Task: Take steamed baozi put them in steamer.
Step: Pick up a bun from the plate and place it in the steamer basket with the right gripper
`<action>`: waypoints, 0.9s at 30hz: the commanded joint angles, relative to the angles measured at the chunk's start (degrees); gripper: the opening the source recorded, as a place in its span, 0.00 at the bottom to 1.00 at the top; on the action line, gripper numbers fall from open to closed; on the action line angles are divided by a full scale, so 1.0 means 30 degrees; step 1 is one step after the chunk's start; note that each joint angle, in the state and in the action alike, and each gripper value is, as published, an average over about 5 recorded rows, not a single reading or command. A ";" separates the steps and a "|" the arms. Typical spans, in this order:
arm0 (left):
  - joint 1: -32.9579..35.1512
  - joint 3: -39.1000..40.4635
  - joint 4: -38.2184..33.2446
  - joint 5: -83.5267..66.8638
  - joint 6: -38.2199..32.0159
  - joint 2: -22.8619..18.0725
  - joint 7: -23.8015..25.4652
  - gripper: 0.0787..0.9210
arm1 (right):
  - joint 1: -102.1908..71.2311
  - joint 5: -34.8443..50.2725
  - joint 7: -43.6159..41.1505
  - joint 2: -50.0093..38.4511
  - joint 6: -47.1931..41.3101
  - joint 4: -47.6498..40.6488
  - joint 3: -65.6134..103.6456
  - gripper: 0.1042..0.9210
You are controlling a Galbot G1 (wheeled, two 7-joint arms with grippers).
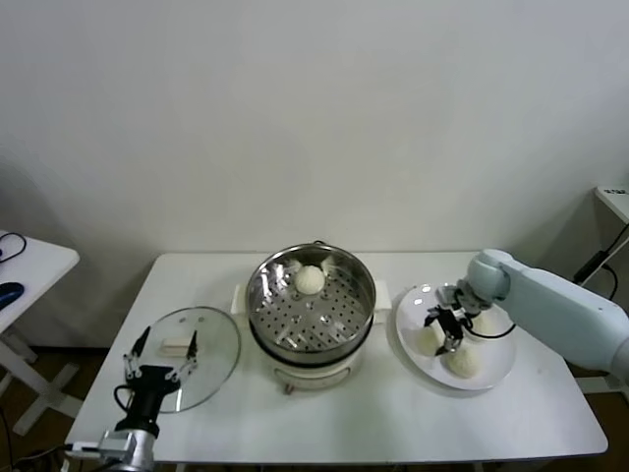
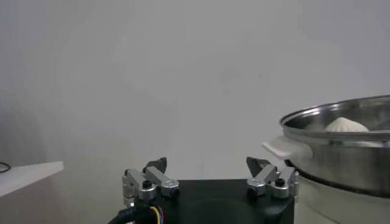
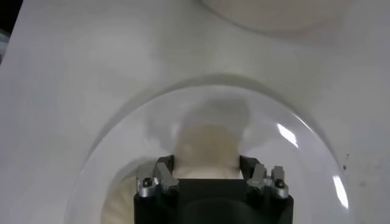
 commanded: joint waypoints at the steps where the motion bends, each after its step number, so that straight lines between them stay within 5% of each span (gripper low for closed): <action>1: 0.0055 -0.0042 0.0022 -0.0034 -0.0039 -0.0003 0.0000 0.88 | 0.0070 0.0199 -0.0038 0.0076 0.0021 -0.0070 0.0011 0.71; 7: 0.0160 -0.0177 0.0111 -0.0108 -0.0167 0.0102 -0.0001 0.88 | 0.2883 0.2553 -0.0096 -0.0218 -0.0306 0.0192 -0.1179 0.71; 15: 0.0418 -0.0078 0.0040 -0.0078 -0.0366 0.0077 0.0119 0.88 | 1.1412 1.0905 -0.0052 0.0130 -0.1414 -0.0083 -0.7054 0.70; 27: 0.0628 -0.0028 -0.0025 -0.0167 -0.0700 0.0129 0.0101 0.88 | 1.6496 1.7180 -0.0020 0.4615 -0.2678 -0.0399 -0.9663 0.70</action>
